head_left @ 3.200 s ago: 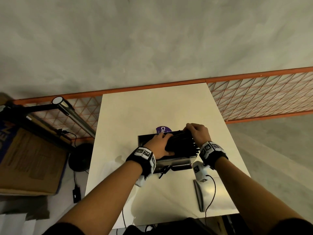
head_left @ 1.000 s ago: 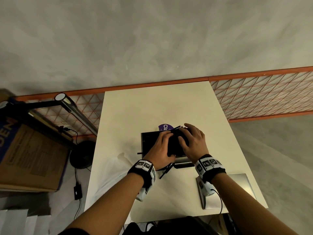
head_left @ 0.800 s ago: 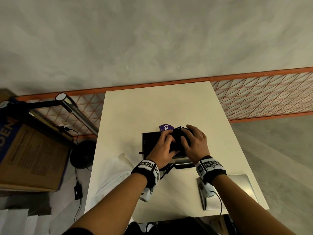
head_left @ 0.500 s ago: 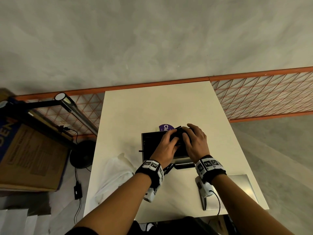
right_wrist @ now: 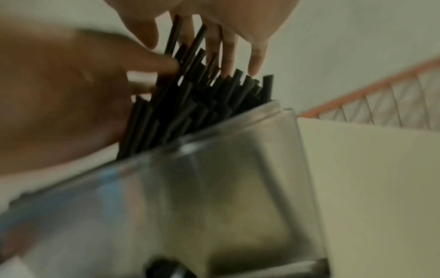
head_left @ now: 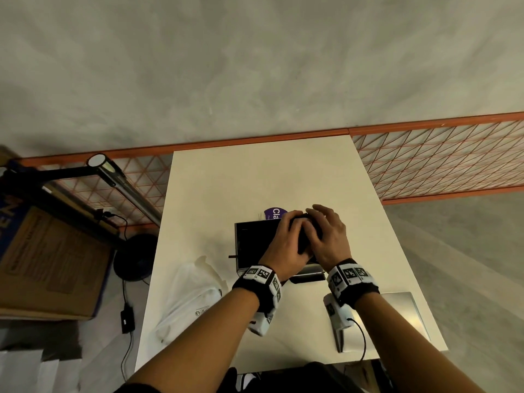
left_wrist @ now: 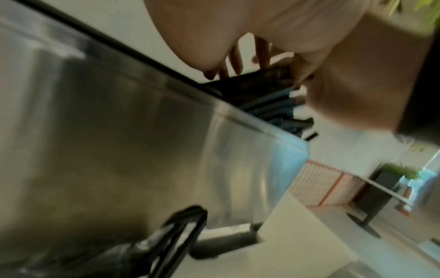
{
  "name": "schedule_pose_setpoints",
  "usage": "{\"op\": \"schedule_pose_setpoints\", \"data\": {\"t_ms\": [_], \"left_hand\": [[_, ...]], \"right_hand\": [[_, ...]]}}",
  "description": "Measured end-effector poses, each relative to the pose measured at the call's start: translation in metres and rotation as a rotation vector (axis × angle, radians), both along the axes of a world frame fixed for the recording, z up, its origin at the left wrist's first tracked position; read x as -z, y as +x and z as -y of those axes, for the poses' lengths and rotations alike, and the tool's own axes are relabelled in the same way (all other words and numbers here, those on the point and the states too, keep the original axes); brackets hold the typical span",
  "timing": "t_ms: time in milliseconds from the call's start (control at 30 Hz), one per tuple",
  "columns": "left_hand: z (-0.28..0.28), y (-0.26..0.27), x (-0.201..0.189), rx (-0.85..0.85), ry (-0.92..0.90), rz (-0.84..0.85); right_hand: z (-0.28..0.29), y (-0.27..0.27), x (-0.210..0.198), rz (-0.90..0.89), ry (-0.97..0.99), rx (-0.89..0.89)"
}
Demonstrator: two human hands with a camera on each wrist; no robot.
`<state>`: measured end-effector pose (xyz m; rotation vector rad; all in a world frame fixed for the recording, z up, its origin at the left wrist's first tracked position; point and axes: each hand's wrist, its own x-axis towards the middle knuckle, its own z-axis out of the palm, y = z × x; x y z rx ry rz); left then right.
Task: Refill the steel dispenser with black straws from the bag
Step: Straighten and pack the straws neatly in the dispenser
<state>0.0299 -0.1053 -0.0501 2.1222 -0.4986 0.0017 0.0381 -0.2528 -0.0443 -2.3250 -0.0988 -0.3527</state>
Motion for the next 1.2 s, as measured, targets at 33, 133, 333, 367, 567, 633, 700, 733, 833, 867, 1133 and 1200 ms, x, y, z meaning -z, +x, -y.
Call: {"op": "schedule_pose_setpoints", "data": {"t_ms": [33,133,333,367,567,633,700,733,833,867,1133,1200], "left_hand": [[-0.007,-0.001,-0.003,0.011,-0.001,-0.003],[-0.041,-0.005,-0.007,0.028,0.123,0.003],[-0.099,-0.016,0.021,-0.029,0.476,-0.002],[-0.099,-0.017,0.024,-0.016,0.476,0.018],[-0.065,-0.018,0.014,0.027,0.303,0.045],[-0.057,-0.016,0.014,0.008,0.266,0.024],[-0.055,-0.017,0.016,-0.013,0.253,-0.006],[-0.057,-0.019,0.016,-0.018,0.258,-0.016],[-0.065,-0.027,0.020,0.019,0.347,-0.033],[-0.068,-0.029,0.022,0.036,0.408,-0.029],[-0.069,0.006,0.011,0.027,0.385,-0.215],[-0.069,0.020,0.004,0.061,0.436,-0.106]], "right_hand": [[-0.002,-0.001,0.005,0.003,-0.091,-0.014],[-0.003,-0.003,0.017,0.005,-0.242,0.004],[-0.008,-0.001,0.018,-0.026,-0.258,0.029],[-0.009,0.000,0.016,-0.028,-0.248,0.028],[0.003,0.002,0.013,-0.065,-0.087,0.097],[0.007,0.003,0.013,-0.101,0.023,0.118],[0.008,0.005,0.014,-0.126,0.093,0.127],[0.006,0.006,0.014,-0.130,0.101,0.126],[-0.003,0.005,0.018,-0.136,0.069,0.103],[-0.006,0.004,0.020,-0.134,0.039,0.090],[-0.016,0.020,0.015,-0.203,-0.140,0.077],[-0.014,0.024,0.009,-0.212,-0.216,0.046]]}}
